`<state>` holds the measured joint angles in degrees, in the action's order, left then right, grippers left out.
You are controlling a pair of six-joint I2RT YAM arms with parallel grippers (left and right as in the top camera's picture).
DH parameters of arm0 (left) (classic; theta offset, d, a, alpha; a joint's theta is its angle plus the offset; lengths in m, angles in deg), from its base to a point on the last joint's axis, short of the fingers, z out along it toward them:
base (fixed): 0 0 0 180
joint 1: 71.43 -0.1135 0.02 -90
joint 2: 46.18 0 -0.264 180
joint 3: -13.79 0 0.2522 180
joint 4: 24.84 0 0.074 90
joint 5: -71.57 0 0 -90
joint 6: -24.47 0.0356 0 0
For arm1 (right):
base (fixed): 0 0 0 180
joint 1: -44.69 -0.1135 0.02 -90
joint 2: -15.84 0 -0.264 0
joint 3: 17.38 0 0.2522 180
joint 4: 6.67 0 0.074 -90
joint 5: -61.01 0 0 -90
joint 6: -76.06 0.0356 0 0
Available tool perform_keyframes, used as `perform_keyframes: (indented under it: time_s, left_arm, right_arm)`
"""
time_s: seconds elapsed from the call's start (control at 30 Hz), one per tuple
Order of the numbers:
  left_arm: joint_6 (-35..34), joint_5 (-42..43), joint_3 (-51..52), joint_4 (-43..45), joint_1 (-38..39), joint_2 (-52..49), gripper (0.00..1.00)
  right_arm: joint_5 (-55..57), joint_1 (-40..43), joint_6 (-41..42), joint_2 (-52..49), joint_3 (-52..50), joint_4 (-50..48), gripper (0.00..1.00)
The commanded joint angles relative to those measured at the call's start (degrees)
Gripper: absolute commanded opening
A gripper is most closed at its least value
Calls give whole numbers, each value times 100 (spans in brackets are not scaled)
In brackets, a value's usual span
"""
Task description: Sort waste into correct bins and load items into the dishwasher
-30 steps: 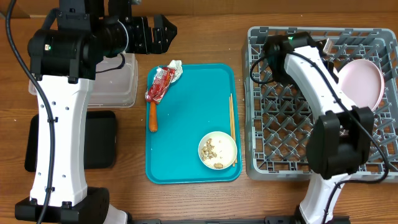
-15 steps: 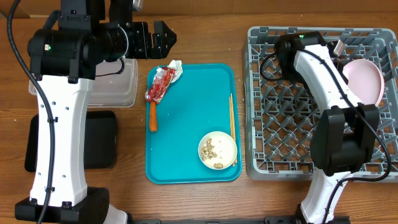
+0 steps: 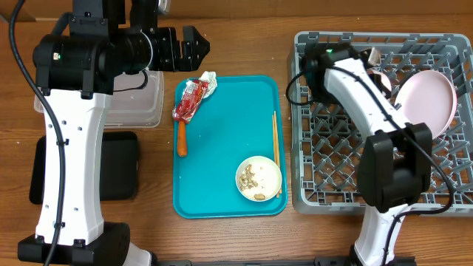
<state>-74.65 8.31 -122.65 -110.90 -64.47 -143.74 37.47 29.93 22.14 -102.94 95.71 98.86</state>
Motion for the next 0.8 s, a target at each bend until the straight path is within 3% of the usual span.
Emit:
perform_keyframes:
  time_s: [0.0,0.77]
  left_arm:
    - [190,-37,-85,-44,-31,17,100]
    - [402,-33,-81,-221,-31,-59,100]
  right_arm:
    - [11,28,-46,2,-74,127,5]
    - [39,184,61,2,-66,433,4]
